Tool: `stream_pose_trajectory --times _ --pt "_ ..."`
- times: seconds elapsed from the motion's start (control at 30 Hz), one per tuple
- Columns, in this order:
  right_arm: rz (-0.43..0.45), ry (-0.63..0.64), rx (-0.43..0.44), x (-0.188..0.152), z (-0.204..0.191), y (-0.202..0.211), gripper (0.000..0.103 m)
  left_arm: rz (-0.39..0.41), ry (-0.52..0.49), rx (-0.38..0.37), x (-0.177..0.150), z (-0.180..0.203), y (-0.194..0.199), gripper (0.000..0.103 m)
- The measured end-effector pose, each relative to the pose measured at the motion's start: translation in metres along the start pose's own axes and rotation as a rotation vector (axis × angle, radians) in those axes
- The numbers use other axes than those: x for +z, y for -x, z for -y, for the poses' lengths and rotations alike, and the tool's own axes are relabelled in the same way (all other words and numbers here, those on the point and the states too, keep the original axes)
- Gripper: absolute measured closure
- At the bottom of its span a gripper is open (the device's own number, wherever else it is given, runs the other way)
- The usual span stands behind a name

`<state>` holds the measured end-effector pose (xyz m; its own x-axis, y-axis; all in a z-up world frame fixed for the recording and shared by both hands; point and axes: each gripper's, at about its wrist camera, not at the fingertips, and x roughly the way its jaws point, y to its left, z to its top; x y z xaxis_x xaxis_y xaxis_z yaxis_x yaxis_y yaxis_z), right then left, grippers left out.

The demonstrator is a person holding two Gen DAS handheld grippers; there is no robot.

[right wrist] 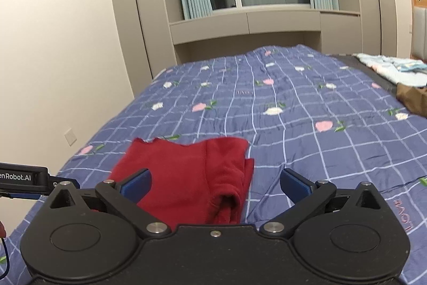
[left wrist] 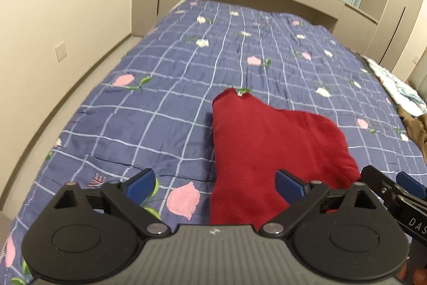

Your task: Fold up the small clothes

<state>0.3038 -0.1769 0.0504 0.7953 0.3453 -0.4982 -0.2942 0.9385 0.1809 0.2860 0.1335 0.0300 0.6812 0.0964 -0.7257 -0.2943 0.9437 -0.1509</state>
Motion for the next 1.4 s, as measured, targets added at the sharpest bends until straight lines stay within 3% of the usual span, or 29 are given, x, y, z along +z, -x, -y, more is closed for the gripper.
stream_pose_trajectory --times 0.5,0.83,1.4 --pt "0.079 0.064 0.017 -0.017 -0.011 0.098 0.001 0.135 -0.063 -0.006 -0.053 0.005 0.086 0.001" --pt "0.102 0.124 0.026 -0.045 -0.020 0.149 0.001 0.171 -0.065 -0.015 -0.100 0.002 0.124 0.001" --pt "0.127 0.139 0.003 -0.105 -0.014 0.182 0.001 0.164 -0.067 0.001 -0.164 -0.014 0.132 0.001"
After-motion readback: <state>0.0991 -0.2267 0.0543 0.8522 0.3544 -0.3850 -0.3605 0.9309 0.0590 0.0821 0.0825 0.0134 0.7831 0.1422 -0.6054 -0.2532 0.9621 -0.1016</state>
